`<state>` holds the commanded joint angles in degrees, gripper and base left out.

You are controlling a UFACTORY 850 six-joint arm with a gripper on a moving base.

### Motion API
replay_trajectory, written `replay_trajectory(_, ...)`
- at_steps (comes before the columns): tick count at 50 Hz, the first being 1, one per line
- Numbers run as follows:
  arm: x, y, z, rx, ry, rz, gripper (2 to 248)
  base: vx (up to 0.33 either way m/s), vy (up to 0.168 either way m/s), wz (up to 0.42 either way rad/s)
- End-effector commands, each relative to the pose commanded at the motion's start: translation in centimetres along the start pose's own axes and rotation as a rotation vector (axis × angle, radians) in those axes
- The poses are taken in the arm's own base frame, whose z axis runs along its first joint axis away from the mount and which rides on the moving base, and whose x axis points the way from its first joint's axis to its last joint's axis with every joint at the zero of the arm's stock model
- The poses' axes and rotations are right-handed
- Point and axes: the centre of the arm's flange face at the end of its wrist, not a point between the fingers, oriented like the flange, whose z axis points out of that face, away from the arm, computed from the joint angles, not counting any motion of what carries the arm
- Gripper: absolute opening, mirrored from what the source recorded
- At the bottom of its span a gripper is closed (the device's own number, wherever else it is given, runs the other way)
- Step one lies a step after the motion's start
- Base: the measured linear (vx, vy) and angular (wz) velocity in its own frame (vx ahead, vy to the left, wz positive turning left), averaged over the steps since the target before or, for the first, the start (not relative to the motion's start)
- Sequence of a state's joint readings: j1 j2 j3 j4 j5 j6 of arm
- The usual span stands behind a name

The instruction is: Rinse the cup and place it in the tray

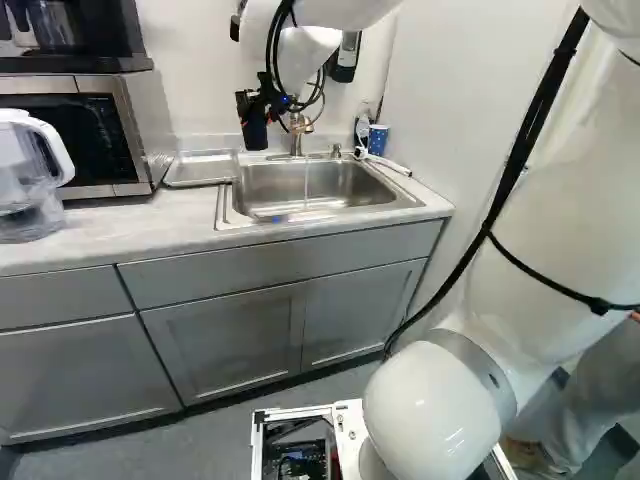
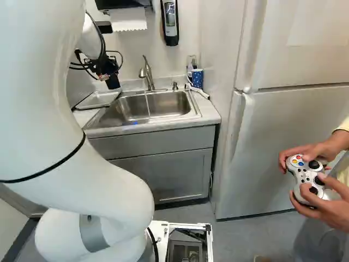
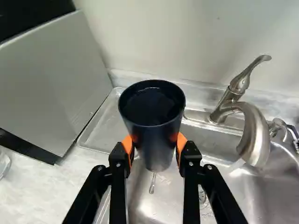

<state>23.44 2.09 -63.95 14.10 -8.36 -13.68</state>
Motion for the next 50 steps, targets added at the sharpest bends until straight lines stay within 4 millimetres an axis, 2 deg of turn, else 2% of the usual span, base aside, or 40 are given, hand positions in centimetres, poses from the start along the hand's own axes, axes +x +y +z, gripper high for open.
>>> replay_trajectory(50, 0.00, 0.00, 0.00, 0.000, 0.000, 0.509, 111, 0.000, 0.000, 0.000)
